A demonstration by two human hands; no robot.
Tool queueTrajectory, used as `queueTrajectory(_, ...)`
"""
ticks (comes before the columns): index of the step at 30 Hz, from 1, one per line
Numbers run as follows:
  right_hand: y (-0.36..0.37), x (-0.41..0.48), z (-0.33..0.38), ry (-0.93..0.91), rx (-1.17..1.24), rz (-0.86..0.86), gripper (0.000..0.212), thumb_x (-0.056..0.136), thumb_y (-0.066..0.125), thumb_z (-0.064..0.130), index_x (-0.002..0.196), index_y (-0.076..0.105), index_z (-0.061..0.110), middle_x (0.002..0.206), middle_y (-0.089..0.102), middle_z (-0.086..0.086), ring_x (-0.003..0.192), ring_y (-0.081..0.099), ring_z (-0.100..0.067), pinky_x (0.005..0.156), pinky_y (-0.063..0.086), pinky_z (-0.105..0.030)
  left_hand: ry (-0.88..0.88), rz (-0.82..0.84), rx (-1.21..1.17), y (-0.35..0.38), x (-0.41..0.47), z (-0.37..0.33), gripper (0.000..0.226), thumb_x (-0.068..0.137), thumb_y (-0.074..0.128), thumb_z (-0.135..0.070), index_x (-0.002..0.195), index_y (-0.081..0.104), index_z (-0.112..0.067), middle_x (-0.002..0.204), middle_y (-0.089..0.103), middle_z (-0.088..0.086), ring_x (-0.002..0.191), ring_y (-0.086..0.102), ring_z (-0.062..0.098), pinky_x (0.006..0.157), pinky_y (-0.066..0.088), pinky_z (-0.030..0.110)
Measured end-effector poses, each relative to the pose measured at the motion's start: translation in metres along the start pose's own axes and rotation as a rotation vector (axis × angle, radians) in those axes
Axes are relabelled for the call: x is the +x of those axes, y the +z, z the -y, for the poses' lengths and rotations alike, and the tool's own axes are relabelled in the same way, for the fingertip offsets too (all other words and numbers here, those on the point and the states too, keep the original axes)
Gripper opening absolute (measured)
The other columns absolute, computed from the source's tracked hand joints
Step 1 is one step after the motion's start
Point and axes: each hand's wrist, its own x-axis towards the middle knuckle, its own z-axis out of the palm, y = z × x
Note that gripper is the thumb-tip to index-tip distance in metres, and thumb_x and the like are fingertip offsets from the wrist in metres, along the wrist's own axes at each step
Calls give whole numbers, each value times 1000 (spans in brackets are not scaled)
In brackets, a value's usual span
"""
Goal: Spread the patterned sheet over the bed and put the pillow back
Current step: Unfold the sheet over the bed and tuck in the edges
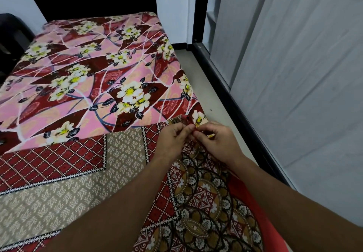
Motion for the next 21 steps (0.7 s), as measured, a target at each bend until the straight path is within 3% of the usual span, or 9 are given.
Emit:
queueTrajectory(6,3,6,-10,17,-24,18,15,97,65,23,95,77,15,87,70,4,82,65,-11,74,56,-40,11,10,48,5,5,2,22,97,63,-32,84,73,-17,76,74,-2,77,71,12,80,55,35)
queueTrajectory(10,-5,10,-14,289,300,35,22,102,57,24,88,74,22,79,71,8,74,67,-12,67,57,-35,24,9,189,6,8,3,21,100,58,-30,81,62,-21,71,67,-5,61,57,4,62,45,27)
queueTrajectory(12,-8,12,-14,332,391,37,31,104,55,20,78,70,26,66,65,14,62,59,-6,60,48,-27,49,6,290,8,8,2,21,102,53,-30,82,56,-22,68,59,-8,54,49,4,54,39,24)
queueTrajectory(14,-9,14,-13,342,397,37,39,105,53,20,69,67,31,60,57,17,59,51,-7,59,41,-28,37,-8,316,11,7,2,20,102,49,-28,86,54,-20,67,55,-6,51,44,5,50,37,23)
queueTrajectory(17,-8,19,-16,339,272,2,36,106,50,23,72,61,28,64,55,14,60,48,-8,60,39,-29,22,-71,342,13,6,5,19,98,51,-26,81,53,-17,67,56,-3,53,44,9,51,36,26)
queueTrajectory(21,-8,24,-16,98,-230,-201,24,106,43,28,92,58,16,71,60,3,61,56,-18,58,47,-34,136,-105,457,12,6,-1,24,86,63,-22,67,49,-15,57,52,-3,49,42,7,49,39,22)
